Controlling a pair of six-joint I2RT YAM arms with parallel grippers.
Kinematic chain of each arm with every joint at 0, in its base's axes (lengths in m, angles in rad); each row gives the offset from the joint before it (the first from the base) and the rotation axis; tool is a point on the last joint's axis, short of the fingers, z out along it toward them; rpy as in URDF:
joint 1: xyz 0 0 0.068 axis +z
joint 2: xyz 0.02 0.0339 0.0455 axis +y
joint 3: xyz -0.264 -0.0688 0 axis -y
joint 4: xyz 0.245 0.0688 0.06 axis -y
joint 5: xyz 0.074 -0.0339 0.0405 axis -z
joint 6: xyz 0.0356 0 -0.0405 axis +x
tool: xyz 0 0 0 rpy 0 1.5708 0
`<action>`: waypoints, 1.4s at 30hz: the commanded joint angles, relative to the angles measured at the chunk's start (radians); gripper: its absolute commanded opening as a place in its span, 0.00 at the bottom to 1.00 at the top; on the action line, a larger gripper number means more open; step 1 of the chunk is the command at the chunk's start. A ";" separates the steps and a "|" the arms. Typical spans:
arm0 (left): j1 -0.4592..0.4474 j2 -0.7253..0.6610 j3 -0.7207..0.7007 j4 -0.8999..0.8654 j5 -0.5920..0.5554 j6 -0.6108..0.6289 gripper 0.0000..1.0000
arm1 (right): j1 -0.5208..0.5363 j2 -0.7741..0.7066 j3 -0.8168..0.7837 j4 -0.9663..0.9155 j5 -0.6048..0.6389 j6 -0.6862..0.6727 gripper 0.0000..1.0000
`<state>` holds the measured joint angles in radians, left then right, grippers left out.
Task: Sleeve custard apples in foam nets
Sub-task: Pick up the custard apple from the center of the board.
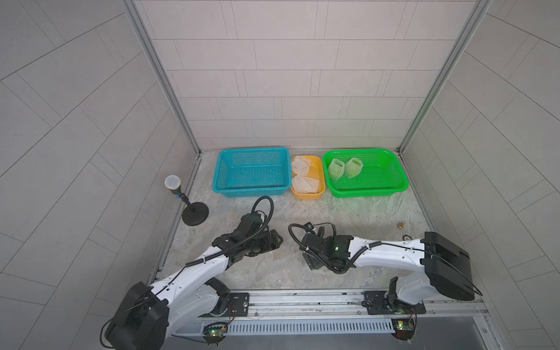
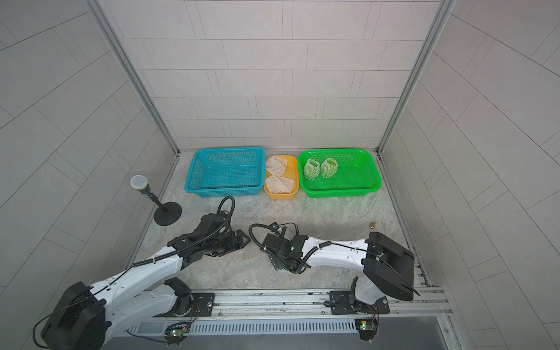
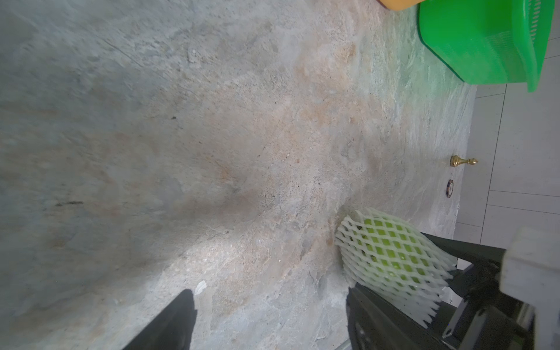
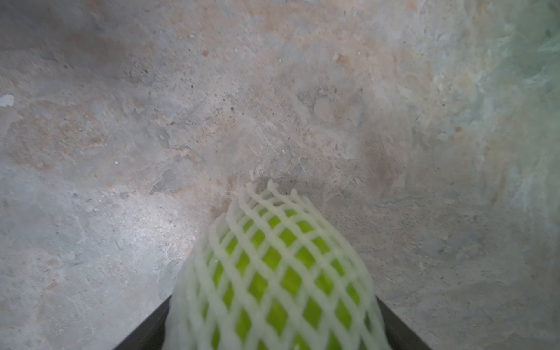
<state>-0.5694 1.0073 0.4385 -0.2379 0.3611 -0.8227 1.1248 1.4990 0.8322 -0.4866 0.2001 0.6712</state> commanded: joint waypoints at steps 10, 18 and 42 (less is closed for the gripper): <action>0.006 -0.002 -0.003 0.005 0.006 -0.003 0.82 | -0.063 -0.064 -0.072 0.005 -0.091 -0.019 0.80; 0.012 -0.056 0.012 -0.013 -0.027 -0.012 0.82 | -0.266 -0.369 -0.267 0.303 -0.353 0.026 0.80; 0.133 -0.170 0.314 0.191 0.381 -0.124 0.73 | -0.548 -0.647 -0.353 0.940 -0.934 -0.014 0.80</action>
<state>-0.4404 0.8398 0.7364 -0.1734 0.6170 -0.8837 0.5812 0.8478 0.4717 0.3740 -0.6758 0.6655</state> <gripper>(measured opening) 0.734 0.800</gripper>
